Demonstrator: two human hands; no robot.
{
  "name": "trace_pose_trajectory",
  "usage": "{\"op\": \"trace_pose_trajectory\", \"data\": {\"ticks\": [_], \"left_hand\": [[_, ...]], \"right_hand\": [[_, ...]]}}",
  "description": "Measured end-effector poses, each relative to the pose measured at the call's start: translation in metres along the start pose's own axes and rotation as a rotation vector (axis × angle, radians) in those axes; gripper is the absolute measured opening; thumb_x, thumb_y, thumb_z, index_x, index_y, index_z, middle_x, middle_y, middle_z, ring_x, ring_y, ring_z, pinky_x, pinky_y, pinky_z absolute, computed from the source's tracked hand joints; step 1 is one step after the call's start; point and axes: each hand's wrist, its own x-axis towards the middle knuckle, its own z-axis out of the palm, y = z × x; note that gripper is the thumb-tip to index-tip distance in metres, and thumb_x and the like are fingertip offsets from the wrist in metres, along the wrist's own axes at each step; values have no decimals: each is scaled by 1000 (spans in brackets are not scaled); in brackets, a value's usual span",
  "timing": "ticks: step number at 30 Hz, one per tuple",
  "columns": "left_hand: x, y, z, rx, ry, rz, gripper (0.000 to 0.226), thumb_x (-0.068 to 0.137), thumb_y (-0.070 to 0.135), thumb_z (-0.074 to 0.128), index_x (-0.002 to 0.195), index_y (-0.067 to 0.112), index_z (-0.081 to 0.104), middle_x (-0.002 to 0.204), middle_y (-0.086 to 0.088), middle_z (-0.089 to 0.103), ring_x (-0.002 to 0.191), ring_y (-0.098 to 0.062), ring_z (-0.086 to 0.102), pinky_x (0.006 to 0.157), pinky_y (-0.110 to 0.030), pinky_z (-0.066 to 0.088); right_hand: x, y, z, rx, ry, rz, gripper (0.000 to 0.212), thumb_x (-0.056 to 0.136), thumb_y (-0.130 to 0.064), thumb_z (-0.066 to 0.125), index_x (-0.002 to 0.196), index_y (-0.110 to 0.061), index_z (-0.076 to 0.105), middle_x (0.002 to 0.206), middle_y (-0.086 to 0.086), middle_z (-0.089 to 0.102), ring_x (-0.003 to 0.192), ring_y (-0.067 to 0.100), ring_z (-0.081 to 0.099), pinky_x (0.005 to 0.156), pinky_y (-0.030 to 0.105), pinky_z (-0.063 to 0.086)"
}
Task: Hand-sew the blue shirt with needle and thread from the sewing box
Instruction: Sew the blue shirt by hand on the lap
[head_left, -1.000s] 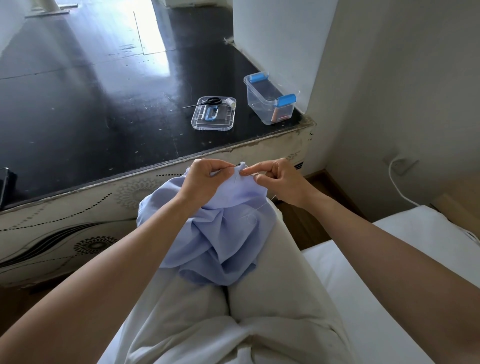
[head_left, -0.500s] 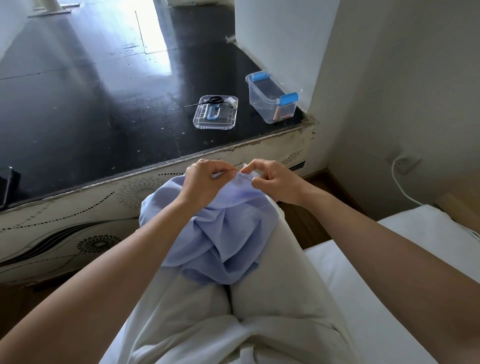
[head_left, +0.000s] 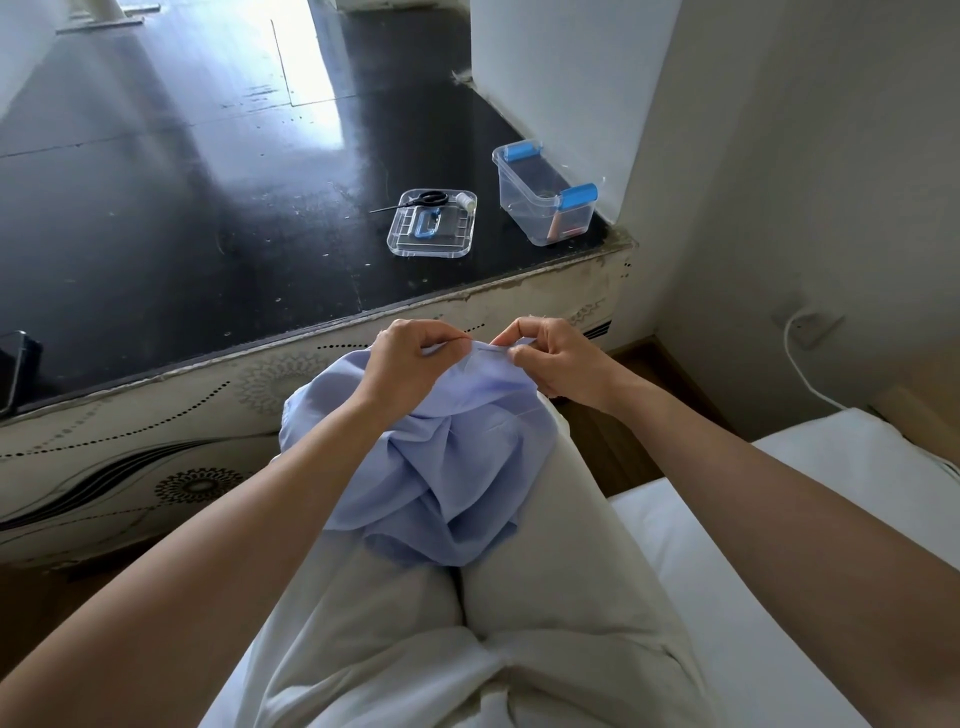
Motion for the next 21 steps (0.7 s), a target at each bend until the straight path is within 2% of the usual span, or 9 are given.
{"op": "trace_pose_trajectory", "data": {"ticks": [2,6,9,12,15,21], "left_hand": [[0,0,0,-31,-12,-21,12,91,17,66,98,15,76,91,0,72,89,-23,67,78,-34,57],[-4,7,-1,-168,-27,-96,12,91,11,65,98,15,75,90,-3,71,86,-19,65,81,-38,55],[-7,14,-2,-282,-48,-172,11,92,9,64,97,15,73,90,-7,70,85,-18,62,82,-38,55],[-9,17,-3,-361,-78,-219,10,93,10,63,95,12,72,91,-7,69,84,-15,60,77,-32,54],[-11,17,-4,-461,-123,-278,10,94,12,63,94,12,72,89,-5,69,81,-12,61,71,-24,52],[-13,18,-3,-620,-166,-379,13,93,15,63,86,14,73,77,0,69,72,-9,62,64,-19,52]], "right_hand": [[-1,1,-1,26,-10,14,17,101,-12,47,111,-10,61,82,2,59,70,11,58,58,13,48],[-4,-1,-1,96,-14,32,17,102,-12,46,111,-10,60,86,8,59,68,12,57,58,14,48],[-6,-1,0,150,-24,38,17,102,-13,46,111,-12,61,93,17,59,78,27,56,61,19,47],[-7,0,-1,200,-34,34,17,103,-14,45,108,-15,62,94,25,56,79,30,52,60,20,44],[-7,0,-2,241,-48,30,17,103,-13,45,107,-14,62,84,18,52,72,30,46,56,19,40],[-7,4,-1,317,-86,19,16,102,-14,45,109,-9,59,78,12,52,61,16,44,55,19,39]]}}
